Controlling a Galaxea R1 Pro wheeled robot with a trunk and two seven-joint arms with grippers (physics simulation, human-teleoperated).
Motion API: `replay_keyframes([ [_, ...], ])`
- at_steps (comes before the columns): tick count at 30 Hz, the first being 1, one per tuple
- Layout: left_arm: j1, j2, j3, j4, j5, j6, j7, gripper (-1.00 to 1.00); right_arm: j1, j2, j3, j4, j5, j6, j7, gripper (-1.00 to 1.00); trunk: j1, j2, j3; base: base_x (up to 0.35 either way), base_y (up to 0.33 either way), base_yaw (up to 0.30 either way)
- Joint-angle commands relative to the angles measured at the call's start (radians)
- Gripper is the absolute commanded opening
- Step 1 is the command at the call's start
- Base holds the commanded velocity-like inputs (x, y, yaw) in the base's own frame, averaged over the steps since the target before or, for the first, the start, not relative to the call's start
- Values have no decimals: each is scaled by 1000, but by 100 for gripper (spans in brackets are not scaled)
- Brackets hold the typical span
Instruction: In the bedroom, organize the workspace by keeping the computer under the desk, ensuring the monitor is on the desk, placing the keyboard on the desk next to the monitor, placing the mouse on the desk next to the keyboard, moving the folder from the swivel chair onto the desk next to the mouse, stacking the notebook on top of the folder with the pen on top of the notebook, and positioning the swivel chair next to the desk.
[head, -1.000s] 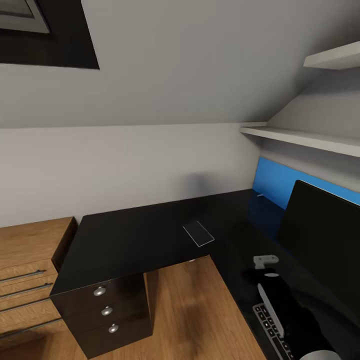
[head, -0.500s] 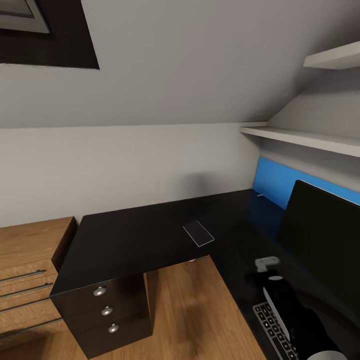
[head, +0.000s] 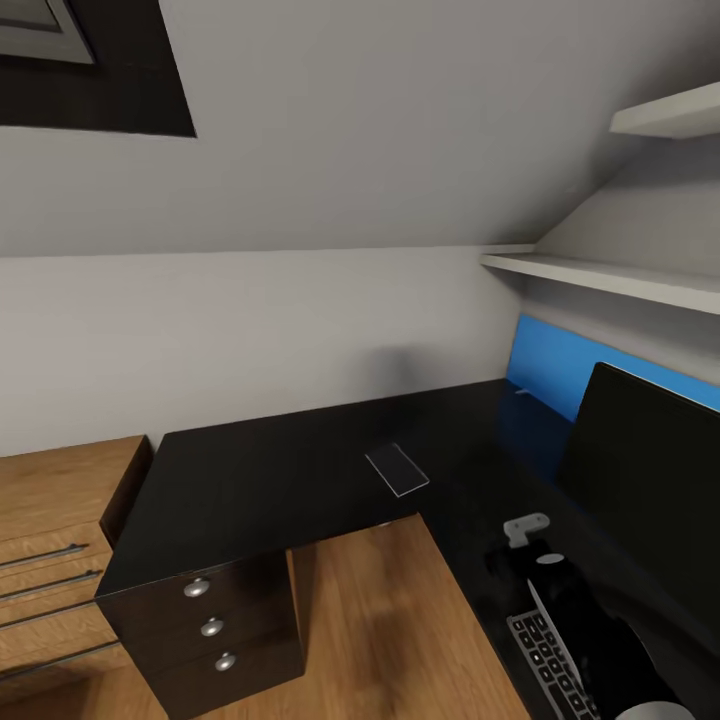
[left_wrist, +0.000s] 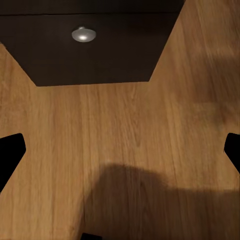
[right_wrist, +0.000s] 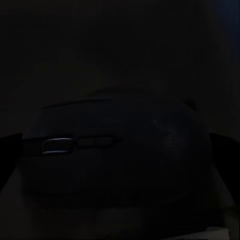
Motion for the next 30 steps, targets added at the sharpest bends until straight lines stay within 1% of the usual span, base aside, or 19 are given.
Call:
replay_keyframes([
  [1,-1,0,-8,0,8,-3,0,100,-1,-1,1,5,11,5,8,-100,0,-1,-1,190,0,0],
  [10,-1,1,-10,0,8,-1,0,100,-1,0,0,27,14,9,9,-100,0,-1,-1,44,0,0],
  [14,-1,0,-11,0,8,-1,1,100,-1,0,1,29,23,12,9,-100,0,-1,-1,3,0,0],
  [30,-1,-1,-12,0,8,-1,1,100,-1,-1,0,29,32,14,17,-100,62,-113,-51,0,0,0],
])
